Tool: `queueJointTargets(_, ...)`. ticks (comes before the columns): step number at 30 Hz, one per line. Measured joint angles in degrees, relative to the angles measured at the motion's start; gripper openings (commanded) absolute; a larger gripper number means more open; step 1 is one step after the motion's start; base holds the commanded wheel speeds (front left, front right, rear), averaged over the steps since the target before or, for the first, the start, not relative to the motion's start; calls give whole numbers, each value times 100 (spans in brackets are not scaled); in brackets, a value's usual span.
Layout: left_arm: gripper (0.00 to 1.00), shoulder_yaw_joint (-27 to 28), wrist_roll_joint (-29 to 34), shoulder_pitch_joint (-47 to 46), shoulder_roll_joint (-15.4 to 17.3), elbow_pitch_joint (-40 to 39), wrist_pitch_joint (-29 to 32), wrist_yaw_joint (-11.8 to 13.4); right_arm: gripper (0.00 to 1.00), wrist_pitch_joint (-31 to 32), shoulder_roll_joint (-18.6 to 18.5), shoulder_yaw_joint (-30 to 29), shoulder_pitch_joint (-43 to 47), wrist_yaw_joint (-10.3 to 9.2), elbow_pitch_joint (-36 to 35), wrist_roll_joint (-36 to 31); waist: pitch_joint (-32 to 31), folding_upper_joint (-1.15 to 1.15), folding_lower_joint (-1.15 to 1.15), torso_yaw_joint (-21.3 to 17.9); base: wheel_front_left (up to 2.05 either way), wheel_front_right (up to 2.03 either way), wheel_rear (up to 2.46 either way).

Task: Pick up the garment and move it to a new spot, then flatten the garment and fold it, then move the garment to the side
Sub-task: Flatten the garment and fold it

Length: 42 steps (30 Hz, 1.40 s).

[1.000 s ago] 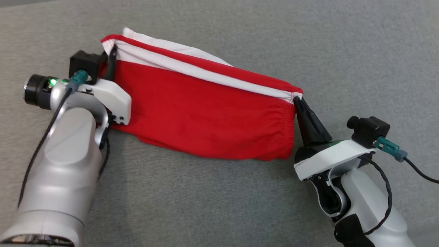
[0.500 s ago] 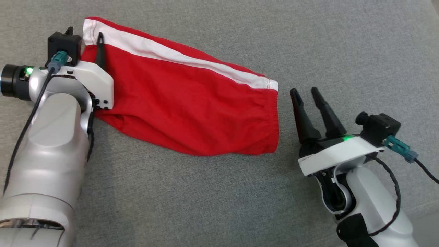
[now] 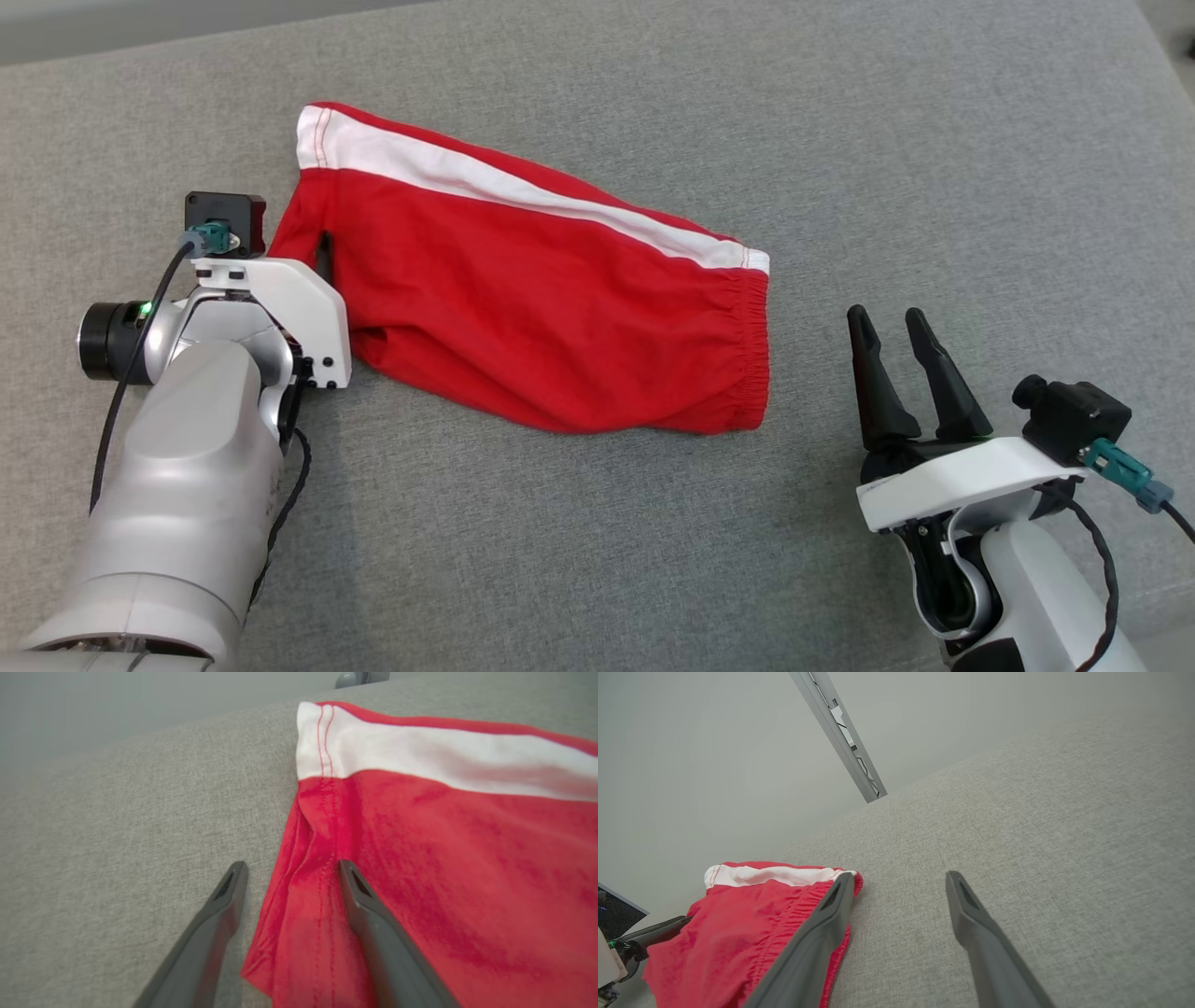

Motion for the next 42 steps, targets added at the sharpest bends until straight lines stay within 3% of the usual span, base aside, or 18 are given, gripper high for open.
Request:
queueJointTargets(2,100,25,-43,29,24,0,164,-7,100,0,-3,31,6,0,12,-2,-20,0,0,-43,0,0,0)
queueJointTargets(3,43,38,-88,47,34,-2,254,-27,100,0,-3,41,7,0,14,-2,-35,0,0,-62,0,0,0)
queueJointTargets(4,0,38,-103,59,43,-1,278,-56,100,0,-2,55,7,0,15,-1,-53,0,0,-78,0,0,0)
queueJointTargets(14,0,144,-454,956,-102,51,-237,-272,100,0,-1,-64,444,0,240,-56,-717,0,0,-23,0,0,0)
queueJointTargets(21,0,109,-619,1846,-236,81,-677,-265,100,0,-3,-116,845,0,420,-218,-1362,0,0,259,0,0,0)
queueJointTargets(27,0,-38,-878,2331,-253,-219,-917,-141,100,0,-1,-44,890,0,504,-312,-1513,0,0,528,0,0,0)
queueJointTargets(28,89,-104,-899,2393,-253,-358,-922,-103,100,0,-1,-21,889,0,528,-333,-1506,0,0,558,0,0,0)
queueJointTargets(29,100,-182,-943,2443,-254,-490,-936,-49,100,0,-3,12,884,0,554,-342,-1494,0,0,589,0,0,0)
queueJointTargets(38,100,-929,-1116,3277,-250,-2354,-954,459,100,0,4,335,397,0,1031,-303,-1287,0,0,1100,0,0,0)
queueJointTargets(42,100,-983,-1147,3420,-250,-2538,-954,515,100,0,3,318,208,0,1373,-394,-1210,0,0,1256,0,0,0)
